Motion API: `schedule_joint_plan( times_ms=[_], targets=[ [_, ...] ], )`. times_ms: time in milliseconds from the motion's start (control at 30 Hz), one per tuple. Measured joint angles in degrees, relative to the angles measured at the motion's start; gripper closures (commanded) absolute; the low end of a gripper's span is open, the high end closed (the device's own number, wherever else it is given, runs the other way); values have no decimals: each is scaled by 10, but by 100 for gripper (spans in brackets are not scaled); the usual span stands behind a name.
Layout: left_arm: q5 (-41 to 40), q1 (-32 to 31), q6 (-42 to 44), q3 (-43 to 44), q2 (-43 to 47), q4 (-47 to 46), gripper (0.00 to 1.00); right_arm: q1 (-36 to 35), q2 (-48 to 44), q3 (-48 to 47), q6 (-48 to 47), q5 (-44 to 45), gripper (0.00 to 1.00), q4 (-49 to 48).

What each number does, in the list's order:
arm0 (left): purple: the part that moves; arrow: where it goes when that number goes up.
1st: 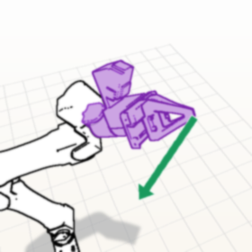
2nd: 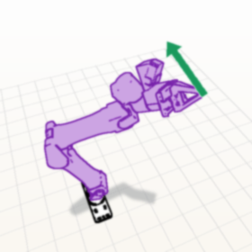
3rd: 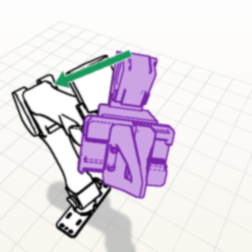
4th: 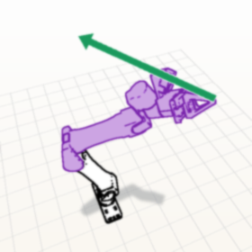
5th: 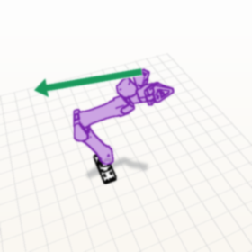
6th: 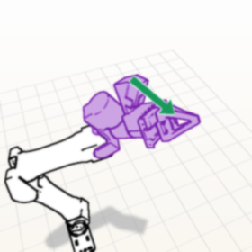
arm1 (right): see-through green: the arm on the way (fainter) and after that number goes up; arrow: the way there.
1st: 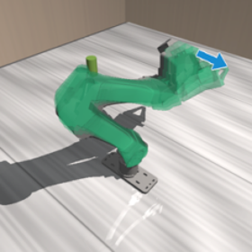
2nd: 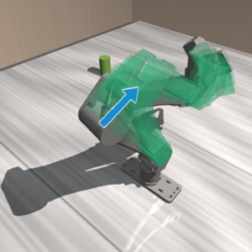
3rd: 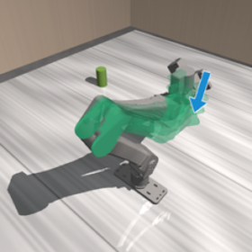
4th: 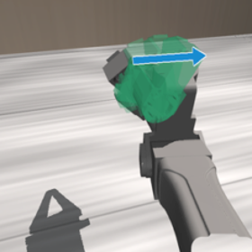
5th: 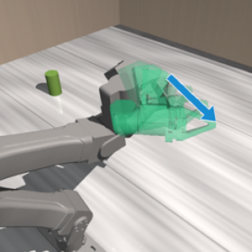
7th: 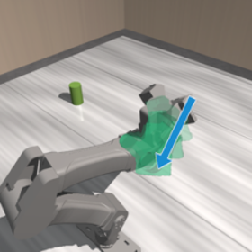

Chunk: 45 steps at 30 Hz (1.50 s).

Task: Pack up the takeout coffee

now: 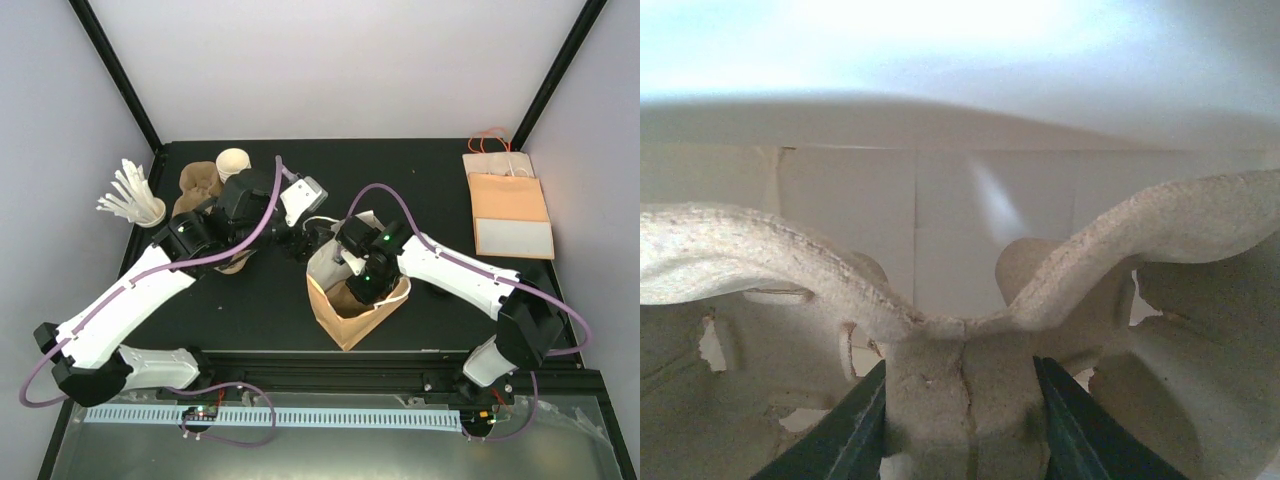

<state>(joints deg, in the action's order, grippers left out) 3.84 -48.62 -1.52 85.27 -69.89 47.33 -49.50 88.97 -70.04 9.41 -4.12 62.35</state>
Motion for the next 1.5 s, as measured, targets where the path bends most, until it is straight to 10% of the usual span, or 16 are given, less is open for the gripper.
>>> schedule_joint_plan(
  times_ms=[300,1500],
  targets=[
    [45,34,29,0,-25,13,97,0,0,0,0,0,67,0],
    [45,84,-87,60,-111,-7,98,-77,40,86,68,45,66,-149]
  ],
)
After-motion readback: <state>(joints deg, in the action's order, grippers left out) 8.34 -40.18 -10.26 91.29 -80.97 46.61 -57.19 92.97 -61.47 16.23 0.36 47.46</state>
